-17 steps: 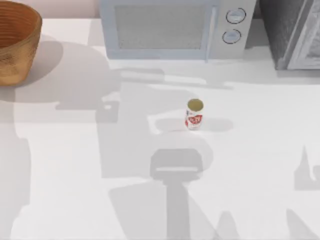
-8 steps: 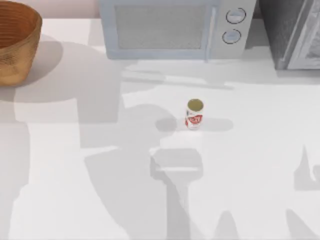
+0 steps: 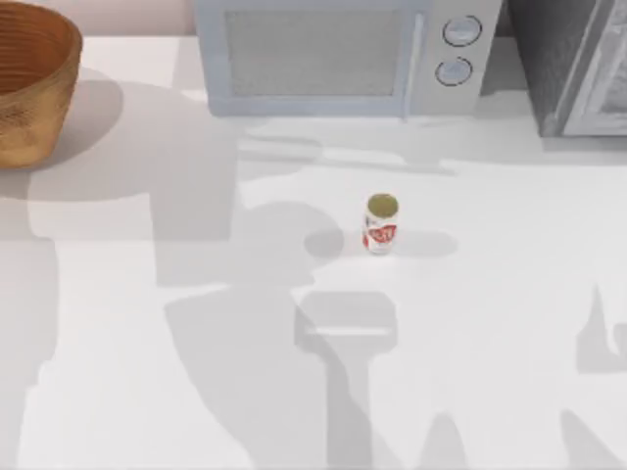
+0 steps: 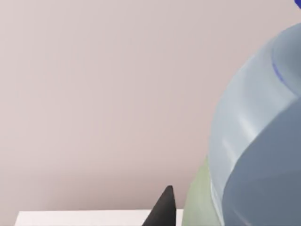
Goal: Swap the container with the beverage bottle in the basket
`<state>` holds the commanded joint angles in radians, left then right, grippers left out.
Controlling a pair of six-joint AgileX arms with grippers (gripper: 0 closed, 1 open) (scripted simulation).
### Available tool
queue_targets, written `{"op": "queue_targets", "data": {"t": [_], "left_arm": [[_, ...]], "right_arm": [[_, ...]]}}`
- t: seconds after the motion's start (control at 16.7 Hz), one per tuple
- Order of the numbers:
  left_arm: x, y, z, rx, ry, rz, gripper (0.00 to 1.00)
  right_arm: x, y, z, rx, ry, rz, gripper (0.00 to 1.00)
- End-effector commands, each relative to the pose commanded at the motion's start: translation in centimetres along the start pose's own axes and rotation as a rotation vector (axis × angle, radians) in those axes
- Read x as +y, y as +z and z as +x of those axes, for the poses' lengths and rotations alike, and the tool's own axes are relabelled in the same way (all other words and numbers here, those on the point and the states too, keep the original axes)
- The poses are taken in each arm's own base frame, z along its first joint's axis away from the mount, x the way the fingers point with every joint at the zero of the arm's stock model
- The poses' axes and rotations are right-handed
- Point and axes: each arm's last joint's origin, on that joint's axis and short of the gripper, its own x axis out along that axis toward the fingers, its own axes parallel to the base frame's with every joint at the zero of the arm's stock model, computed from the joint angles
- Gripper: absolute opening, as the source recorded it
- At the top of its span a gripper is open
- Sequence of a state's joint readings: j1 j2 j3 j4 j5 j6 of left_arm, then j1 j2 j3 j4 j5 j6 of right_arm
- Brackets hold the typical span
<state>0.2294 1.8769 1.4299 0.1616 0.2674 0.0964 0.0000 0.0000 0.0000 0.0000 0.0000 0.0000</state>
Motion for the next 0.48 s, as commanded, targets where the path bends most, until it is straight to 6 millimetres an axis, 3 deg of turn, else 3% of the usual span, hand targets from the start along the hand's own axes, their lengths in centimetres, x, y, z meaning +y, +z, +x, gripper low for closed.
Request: {"op": "queue_targets", "data": {"t": [0.48], "left_arm": [[0.0, 0.0, 0.0, 0.0, 0.0, 0.0, 0.9]], "right_arm": [[0.0, 0.0, 0.0, 0.0, 0.0, 0.0, 1.0]]}}
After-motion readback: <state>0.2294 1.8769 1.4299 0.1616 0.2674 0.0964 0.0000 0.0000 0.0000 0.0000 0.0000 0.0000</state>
